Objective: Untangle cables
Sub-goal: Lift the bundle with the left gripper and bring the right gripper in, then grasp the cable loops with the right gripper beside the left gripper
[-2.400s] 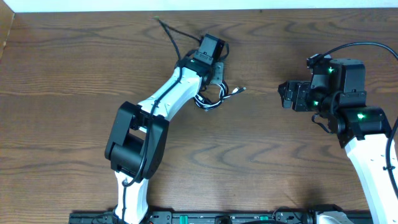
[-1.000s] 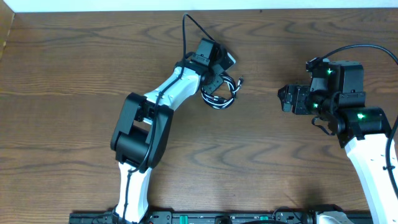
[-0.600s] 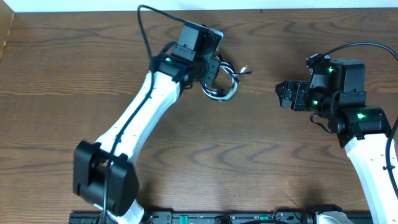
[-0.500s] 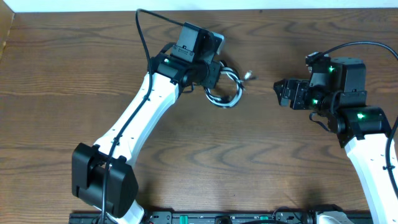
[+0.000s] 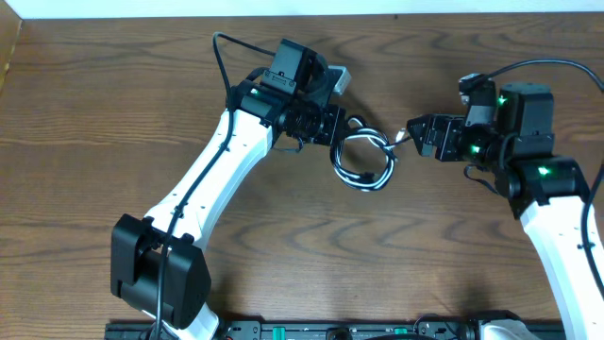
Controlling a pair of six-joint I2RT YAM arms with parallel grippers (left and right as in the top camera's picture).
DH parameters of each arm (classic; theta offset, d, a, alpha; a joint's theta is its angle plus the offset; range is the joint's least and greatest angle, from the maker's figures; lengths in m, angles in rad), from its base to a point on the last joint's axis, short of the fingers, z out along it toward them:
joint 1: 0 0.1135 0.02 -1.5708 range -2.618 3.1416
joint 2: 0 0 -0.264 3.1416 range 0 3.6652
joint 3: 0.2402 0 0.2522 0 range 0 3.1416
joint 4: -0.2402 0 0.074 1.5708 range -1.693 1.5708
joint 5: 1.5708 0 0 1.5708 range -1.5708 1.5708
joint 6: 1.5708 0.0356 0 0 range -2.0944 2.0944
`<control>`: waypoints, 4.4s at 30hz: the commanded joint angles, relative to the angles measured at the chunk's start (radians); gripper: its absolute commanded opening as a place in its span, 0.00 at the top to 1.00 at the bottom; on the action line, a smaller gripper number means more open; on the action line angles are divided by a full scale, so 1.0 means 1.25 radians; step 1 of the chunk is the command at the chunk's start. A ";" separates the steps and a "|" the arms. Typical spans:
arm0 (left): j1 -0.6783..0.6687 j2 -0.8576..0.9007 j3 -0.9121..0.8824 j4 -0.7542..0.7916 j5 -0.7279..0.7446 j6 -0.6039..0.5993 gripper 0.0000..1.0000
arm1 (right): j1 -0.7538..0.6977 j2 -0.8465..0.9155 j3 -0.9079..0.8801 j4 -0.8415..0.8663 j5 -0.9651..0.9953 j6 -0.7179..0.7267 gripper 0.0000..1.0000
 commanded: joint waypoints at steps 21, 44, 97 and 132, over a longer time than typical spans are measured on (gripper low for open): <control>0.003 0.003 0.005 0.008 -0.037 0.010 0.93 | 0.011 0.181 0.013 0.017 -0.337 -0.005 0.94; 0.003 0.003 0.005 0.091 0.292 -0.210 0.92 | 0.142 0.181 0.013 0.011 0.091 0.211 0.99; -0.009 0.003 0.005 0.134 0.077 0.204 0.93 | 0.126 0.279 0.014 0.323 -0.161 0.683 0.51; -0.026 0.002 0.005 0.215 0.032 0.002 0.93 | 0.160 0.434 0.014 0.359 -0.136 0.628 0.78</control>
